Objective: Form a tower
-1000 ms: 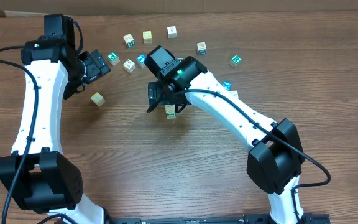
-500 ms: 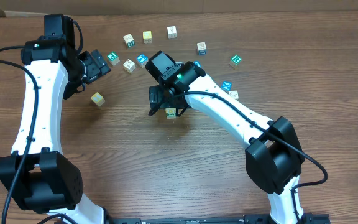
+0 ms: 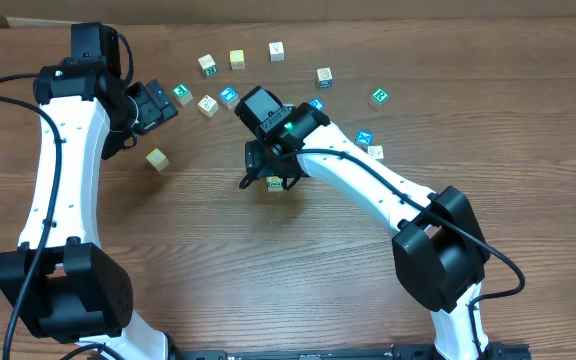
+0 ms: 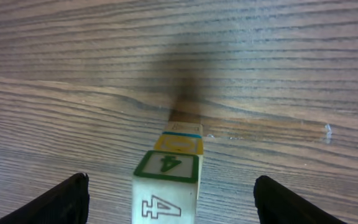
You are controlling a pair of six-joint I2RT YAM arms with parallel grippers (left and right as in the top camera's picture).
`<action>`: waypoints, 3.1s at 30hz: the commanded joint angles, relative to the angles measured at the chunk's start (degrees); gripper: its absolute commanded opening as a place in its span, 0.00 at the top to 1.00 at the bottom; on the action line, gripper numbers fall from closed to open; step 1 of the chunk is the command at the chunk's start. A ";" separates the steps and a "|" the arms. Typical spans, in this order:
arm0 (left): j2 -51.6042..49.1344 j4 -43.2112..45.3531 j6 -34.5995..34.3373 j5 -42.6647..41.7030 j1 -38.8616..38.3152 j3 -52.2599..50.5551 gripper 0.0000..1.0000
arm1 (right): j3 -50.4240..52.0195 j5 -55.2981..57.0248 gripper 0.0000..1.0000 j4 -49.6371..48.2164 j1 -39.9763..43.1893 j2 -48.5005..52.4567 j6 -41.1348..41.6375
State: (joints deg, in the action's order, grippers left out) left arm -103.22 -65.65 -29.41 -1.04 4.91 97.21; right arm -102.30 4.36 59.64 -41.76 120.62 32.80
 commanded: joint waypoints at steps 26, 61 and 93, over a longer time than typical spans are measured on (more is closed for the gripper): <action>-0.68 -0.13 1.11 0.37 -0.09 0.02 0.00 | 0.35 1.31 0.35 -1.05 -0.98 8.41 3.52; -0.68 -0.13 1.11 0.37 -0.11 0.02 0.00 | 0.35 3.76 0.75 -1.57 -0.87 8.41 -0.11; -0.68 -0.13 1.11 0.37 -0.09 0.02 0.00 | 0.35 3.76 0.57 -1.92 -0.87 8.41 -0.28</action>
State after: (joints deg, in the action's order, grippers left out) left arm -103.22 -65.65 -29.41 -1.04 4.91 97.21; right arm -102.19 7.75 57.93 -42.78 128.99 32.75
